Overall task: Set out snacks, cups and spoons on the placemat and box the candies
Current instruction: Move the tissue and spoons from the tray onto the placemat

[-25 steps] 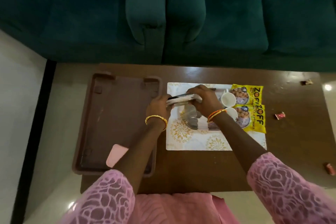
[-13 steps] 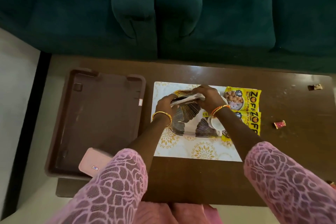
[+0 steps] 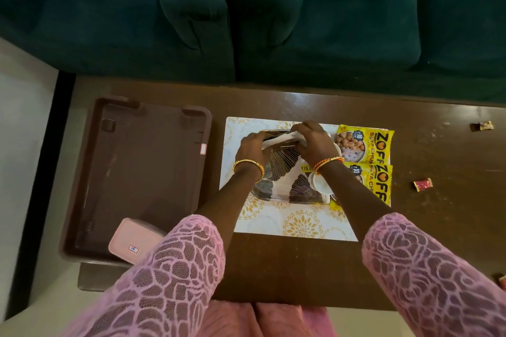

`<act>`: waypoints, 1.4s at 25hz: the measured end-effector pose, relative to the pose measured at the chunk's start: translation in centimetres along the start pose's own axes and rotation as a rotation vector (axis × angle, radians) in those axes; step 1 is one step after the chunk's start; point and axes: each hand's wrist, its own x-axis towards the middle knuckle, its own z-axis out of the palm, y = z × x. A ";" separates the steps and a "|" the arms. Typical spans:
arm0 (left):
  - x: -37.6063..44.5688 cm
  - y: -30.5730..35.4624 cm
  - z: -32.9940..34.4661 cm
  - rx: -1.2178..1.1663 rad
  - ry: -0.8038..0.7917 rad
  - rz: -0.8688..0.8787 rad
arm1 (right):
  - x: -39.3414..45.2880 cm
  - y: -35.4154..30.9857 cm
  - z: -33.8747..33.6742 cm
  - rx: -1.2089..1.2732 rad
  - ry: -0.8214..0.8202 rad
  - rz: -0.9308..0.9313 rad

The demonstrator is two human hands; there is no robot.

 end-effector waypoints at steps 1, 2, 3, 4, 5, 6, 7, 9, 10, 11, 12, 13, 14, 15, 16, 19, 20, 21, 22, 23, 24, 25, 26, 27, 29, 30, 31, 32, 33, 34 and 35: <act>-0.1 0.2 0.1 0.018 0.008 0.036 | -0.1 0.0 0.1 0.003 0.002 0.005; -0.3 0.5 0.2 0.027 0.012 0.072 | -0.2 0.0 0.2 0.001 0.005 0.009; -0.4 0.7 0.2 0.030 0.012 0.104 | -0.4 0.0 0.4 -0.003 0.011 0.012; -0.5 1.0 0.4 0.030 0.011 0.124 | -0.5 0.0 0.5 -0.007 0.015 0.012; -0.5 1.2 0.5 0.033 0.013 0.131 | -0.5 -0.1 0.6 -0.009 0.018 0.014; -0.5 1.4 0.5 0.041 0.019 0.126 | -0.6 -0.3 0.7 -0.006 0.018 0.021; -0.5 1.5 0.5 0.054 0.027 0.114 | -0.6 -0.4 0.8 -0.005 0.017 0.036; -0.4 1.5 0.4 0.091 0.030 0.086 | -0.8 -0.6 1.0 -0.012 0.024 0.080; -0.4 1.4 0.4 0.109 0.020 0.079 | -1.0 -0.6 1.1 -0.015 0.035 0.102; -0.5 1.4 0.2 0.126 0.008 0.075 | -1.4 -0.6 1.1 -0.008 0.054 0.117; -0.6 1.3 0.1 0.141 0.003 0.071 | -1.9 -0.8 1.1 0.007 0.087 0.125; -0.9 1.3 0.0 0.153 0.005 0.066 | -2.4 -1.1 1.1 0.027 0.133 0.125; -1.3 1.3 -0.1 0.159 0.011 0.063 | -2.9 -1.6 1.0 0.050 0.192 0.118; -1.9 1.3 -0.2 0.151 0.024 0.066 | -3.5 -2.2 1.0 0.073 0.257 0.105; -2.7 1.3 -0.3 0.132 0.042 0.077 | -4.1 -2.9 1.0 0.099 0.328 0.085; -6.0 0.4 -0.8 0.017 0.106 0.130 | -6.4 -5.7 1.4 0.152 0.515 0.007; -7.3 -0.2 -1.0 -0.019 0.125 0.137 | -7.3 -6.7 1.6 0.165 0.548 -0.005; -8.6 -0.9 -1.3 -0.045 0.140 0.135 | -8.1 -7.7 1.9 0.180 0.565 -0.010; -9.9 -1.6 -1.7 -0.061 0.152 0.129 | -9.1 -8.7 2.1 0.197 0.574 -0.012; -11.2 -2.4 -2.2 -0.068 0.163 0.126 | -10.1 -9.7 2.5 0.212 0.571 -0.012; -12.4 -3.4 -2.7 -0.068 0.183 0.129 | -11.0 -10.6 2.9 0.226 0.551 -0.012; -13.6 -4.5 -3.3 -0.062 0.208 0.135 | -11.9 -11.5 3.4 0.242 0.510 -0.013; -14.7 -5.6 -4.0 -0.058 0.227 0.128 | -12.8 -12.4 3.9 0.261 0.455 -0.011; -15.8 -6.9 -4.7 -0.061 0.242 0.103 | -13.7 -13.5 4.6 0.276 0.392 -0.007; -17.9 -9.8 -6.2 -0.071 0.321 0.003 | -14.9 -15.7 6.6 0.312 0.253 -0.014; -18.7 -11.5 -7.0 -0.078 0.388 -0.077 | -15.3 -16.9 7.7 0.329 0.169 -0.020; -19.2 -13.2 -7.8 -0.088 0.450 -0.181 | -15.5 -18.0 8.9 0.337 0.081 -0.017; -19.7 -14.9 -8.7 -0.094 0.482 -0.306 | -15.5 -19.1 10.2 0.339 0.001 -0.011; -20.0 -16.7 -9.5 -0.092 0.480 -0.432 | -15.4 -20.1 11.6 0.343 -0.073 0.001; -20.2 -18.6 -10.3 -0.088 0.456 -0.539 | -15.2 -21.2 13.0 0.341 -0.149 0.019; -20.3 -20.4 -11.0 -0.094 0.423 -0.616 | -15.0 -22.1 14.3 0.317 -0.228 0.037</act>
